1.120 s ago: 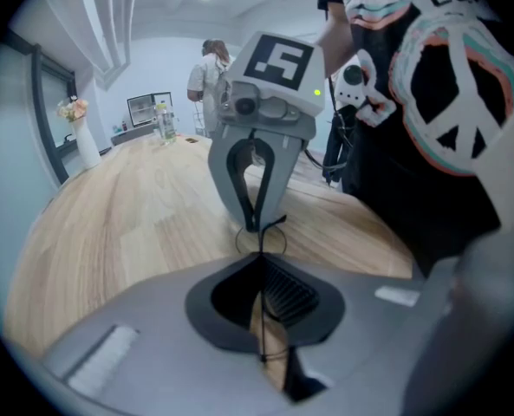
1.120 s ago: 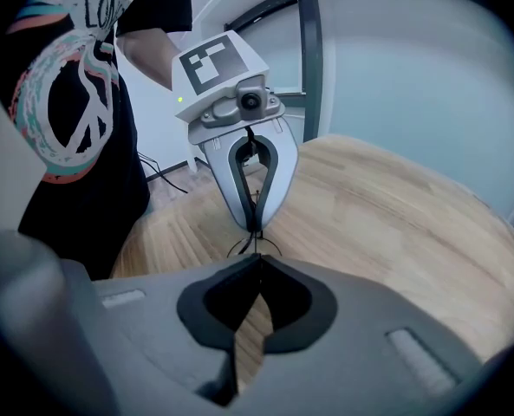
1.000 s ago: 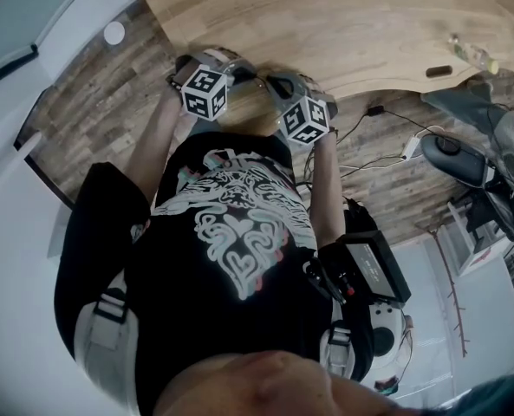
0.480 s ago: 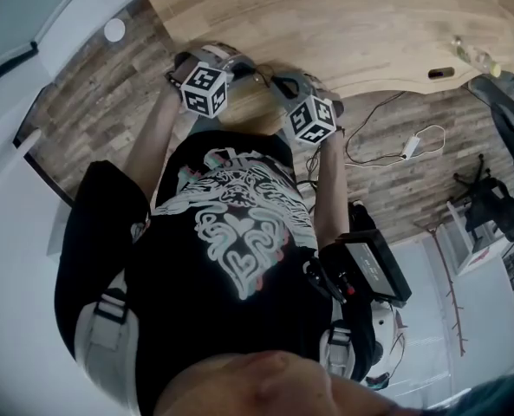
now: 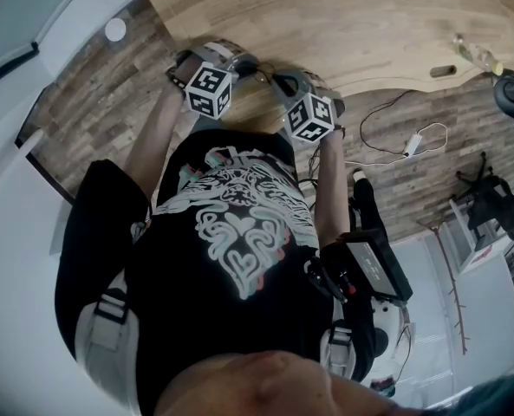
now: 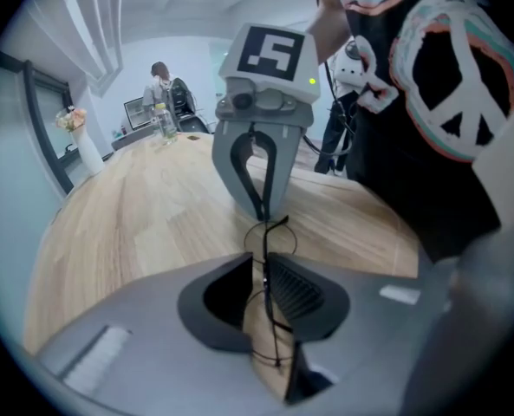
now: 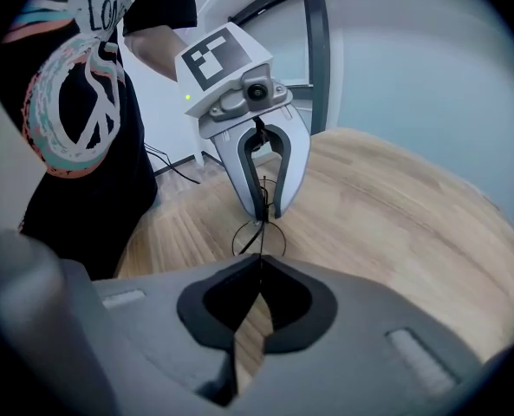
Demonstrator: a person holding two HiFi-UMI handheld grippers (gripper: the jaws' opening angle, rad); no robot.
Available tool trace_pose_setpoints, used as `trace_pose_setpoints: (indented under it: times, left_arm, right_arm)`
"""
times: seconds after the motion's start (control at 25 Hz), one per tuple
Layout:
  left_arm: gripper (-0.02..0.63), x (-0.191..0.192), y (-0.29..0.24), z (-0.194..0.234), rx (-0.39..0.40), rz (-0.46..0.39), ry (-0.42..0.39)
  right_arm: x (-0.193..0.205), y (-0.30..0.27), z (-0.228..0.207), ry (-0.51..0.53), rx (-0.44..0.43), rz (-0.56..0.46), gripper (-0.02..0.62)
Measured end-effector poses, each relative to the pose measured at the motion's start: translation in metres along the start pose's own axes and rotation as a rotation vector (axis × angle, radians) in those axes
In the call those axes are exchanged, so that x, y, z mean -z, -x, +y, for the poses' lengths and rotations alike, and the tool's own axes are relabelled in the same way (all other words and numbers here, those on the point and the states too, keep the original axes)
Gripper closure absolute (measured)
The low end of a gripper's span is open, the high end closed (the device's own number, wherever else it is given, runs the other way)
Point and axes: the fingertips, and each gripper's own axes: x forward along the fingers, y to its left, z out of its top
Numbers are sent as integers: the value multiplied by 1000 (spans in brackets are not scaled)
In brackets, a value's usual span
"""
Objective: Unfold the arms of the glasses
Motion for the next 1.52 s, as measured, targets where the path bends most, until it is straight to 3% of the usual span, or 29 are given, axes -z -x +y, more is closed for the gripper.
trace_pose_setpoints:
  times: [0.2, 0.72, 0.88, 1.12, 1.2, 1.52]
  left_arm:
    - [559, 1, 4, -6, 29, -4, 36]
    - [558, 7, 26, -7, -30, -23, 139]
    - [559, -8, 14, -8, 19, 10, 91]
    - [566, -12, -5, -13, 89, 78, 107]
    - [604, -12, -3, -10, 78, 82, 97]
    - [606, -16, 27, 0, -29, -28, 134]
  right_arm:
    - [0, 0, 0, -13, 4, 1, 594]
    - [0, -6, 0, -20, 7, 11, 594]
    - [-2, -7, 0, -13, 11, 15, 594]
    - [-1, -4, 2, -6, 13, 18, 594]
    - [-1, -3, 2, -7, 12, 17, 594]
    - [0, -6, -2, -17, 22, 11, 594]
